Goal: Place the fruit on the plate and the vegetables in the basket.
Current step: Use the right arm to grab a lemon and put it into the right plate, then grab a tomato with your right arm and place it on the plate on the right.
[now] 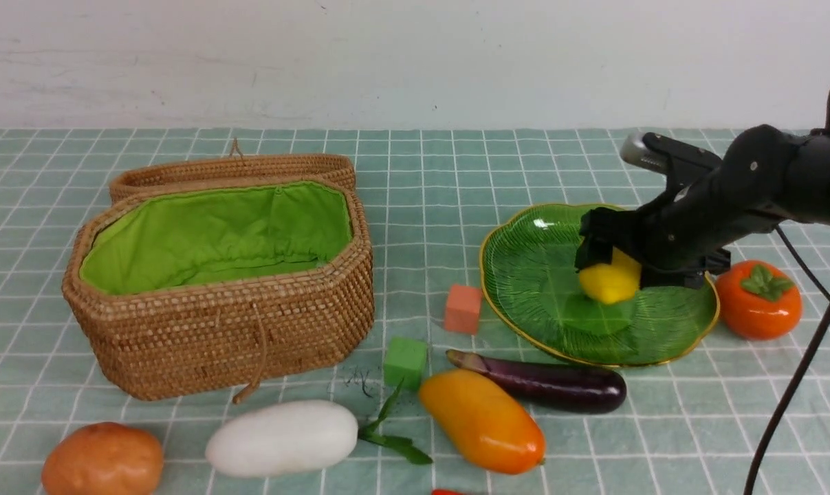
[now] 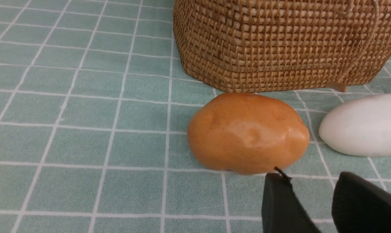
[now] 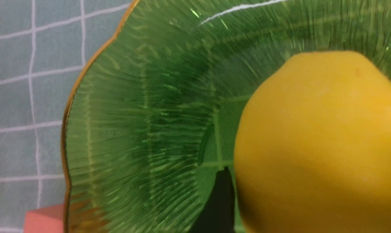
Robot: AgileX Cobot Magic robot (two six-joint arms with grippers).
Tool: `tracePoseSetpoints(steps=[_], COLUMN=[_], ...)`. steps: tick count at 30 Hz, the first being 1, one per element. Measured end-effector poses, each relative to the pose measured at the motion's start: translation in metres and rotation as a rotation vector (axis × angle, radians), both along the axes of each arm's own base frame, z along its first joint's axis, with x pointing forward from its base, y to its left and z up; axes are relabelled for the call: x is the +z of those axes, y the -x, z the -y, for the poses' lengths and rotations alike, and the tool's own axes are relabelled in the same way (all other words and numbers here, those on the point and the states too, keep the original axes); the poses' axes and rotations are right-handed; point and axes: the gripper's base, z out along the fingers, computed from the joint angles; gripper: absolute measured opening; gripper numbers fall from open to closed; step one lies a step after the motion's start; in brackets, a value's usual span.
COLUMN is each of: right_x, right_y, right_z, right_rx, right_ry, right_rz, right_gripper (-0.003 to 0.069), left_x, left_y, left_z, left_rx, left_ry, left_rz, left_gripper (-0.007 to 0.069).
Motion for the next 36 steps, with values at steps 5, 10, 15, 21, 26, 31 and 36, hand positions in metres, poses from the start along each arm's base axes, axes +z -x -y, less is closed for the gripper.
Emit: tracePoseSetpoints(steps=[5,10,15,21,26,31,36], right_x=[0.021,0.044,0.066,0.1,0.106,0.092,0.084], right_y=[0.007,0.017,0.033,0.064,0.095,0.115,0.122], right_z=[0.001,0.003,0.004,0.011,0.02,0.05,0.091], right_rx=[0.019,0.047,0.082,0.119,0.128,-0.018,-0.177], right_ry=[0.006,0.029,0.046,0.094,0.155,0.136,0.087], right_rz=[0.019,0.039,0.022,0.038,0.028,-0.013,-0.044], right_gripper=[0.0662,0.0631,0.0601,0.0582,0.058,0.058,0.058], left_x=[0.0,0.0,0.0,0.0,0.0,0.0,0.0], left_y=[0.0,0.0,0.0,0.0,0.0,0.0,0.0], left_z=[0.0,0.0,0.0,0.0,0.0,0.0,0.0], left_rx=[0.0,0.0,0.0,0.0,0.0,0.0,0.0], left_ry=[0.0,0.0,0.0,0.0,0.0,0.0,0.0], left_rz=[0.0,0.0,0.0,0.0,0.0,0.0,0.0], left_gripper=[0.0239,0.0239,0.0239,0.0239,0.0239,0.0239,0.0239])
